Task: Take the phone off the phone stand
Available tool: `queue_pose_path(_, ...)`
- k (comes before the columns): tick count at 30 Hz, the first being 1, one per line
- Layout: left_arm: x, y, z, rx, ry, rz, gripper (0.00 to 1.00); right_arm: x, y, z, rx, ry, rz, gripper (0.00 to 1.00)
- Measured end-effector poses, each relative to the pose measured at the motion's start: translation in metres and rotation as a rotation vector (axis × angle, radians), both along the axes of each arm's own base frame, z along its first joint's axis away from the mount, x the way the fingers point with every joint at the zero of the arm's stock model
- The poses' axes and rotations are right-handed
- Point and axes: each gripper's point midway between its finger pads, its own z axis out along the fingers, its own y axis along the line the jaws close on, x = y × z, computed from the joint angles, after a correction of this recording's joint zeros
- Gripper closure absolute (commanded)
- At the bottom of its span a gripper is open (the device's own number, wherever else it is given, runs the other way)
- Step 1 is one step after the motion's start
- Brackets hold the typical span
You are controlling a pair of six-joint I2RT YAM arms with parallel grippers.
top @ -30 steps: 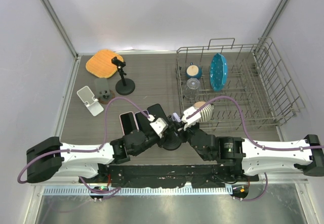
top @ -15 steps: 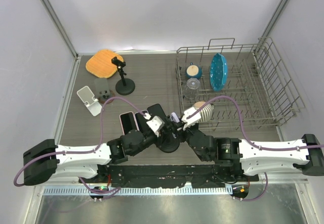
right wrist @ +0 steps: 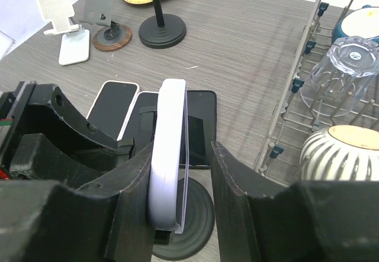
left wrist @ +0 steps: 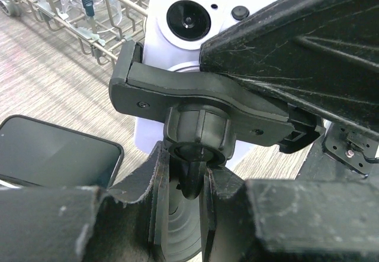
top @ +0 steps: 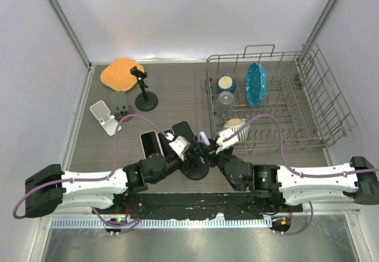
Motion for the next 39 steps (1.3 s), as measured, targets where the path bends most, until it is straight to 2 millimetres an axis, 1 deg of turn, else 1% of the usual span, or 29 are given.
queue_pose_path(2, 0.000, 0.000, 0.000, -0.003, 0.003, 0.004, 1.00, 0.001, 0.000, 0.000, 0.005, -0.009, -0.005, 0.53)
queue_pose_path(6, -0.006, -0.003, 0.001, -0.016, 0.016, -0.011, 1.00, 0.005, -0.003, 0.000, 0.001, -0.030, -0.022, 0.51)
queue_pose_path(15, -0.005, -0.003, 0.002, -0.032, 0.031, 0.005, 1.00, 0.008, -0.002, 0.001, 0.003, -0.045, -0.031, 0.52)
queue_pose_path(18, -0.005, -0.002, 0.002, -0.030, 0.030, 0.009, 1.00, 0.007, -0.004, 0.000, 0.013, -0.032, -0.033, 0.49)
queue_pose_path(20, -0.005, 0.000, 0.002, -0.026, 0.031, 0.013, 1.00, 0.006, -0.006, -0.001, 0.021, -0.015, -0.032, 0.44)
queue_pose_path(21, -0.005, 0.002, 0.003, -0.024, 0.031, 0.017, 1.00, 0.005, -0.008, -0.002, 0.024, -0.007, -0.030, 0.42)
queue_pose_path(22, -0.005, 0.004, 0.003, -0.021, 0.032, 0.021, 1.00, 0.004, -0.010, -0.001, 0.026, 0.002, -0.029, 0.38)
queue_pose_path(25, -0.007, 0.010, 0.005, -0.017, 0.039, 0.027, 1.00, 0.000, -0.019, 0.001, 0.027, 0.028, -0.018, 0.29)
queue_pose_path(28, -0.008, 0.014, 0.009, -0.034, 0.051, 0.033, 1.00, -0.005, -0.027, 0.005, 0.025, 0.051, 0.002, 0.26)
queue_pose_path(31, -0.009, 0.018, 0.011, -0.039, 0.065, 0.039, 1.00, -0.009, -0.032, 0.014, 0.030, 0.068, 0.027, 0.24)
queue_pose_path(35, -0.011, 0.021, 0.009, -0.001, 0.102, 0.047, 1.00, -0.013, -0.042, 0.029, 0.067, 0.082, 0.043, 0.23)
queue_pose_path(37, -0.012, 0.022, 0.015, 0.015, 0.123, 0.053, 1.00, -0.014, -0.049, 0.033, 0.086, 0.087, 0.042, 0.24)
queue_pose_path(39, -0.012, 0.022, 0.025, 0.015, 0.140, 0.062, 1.00, -0.015, -0.056, 0.035, 0.099, 0.090, 0.039, 0.23)
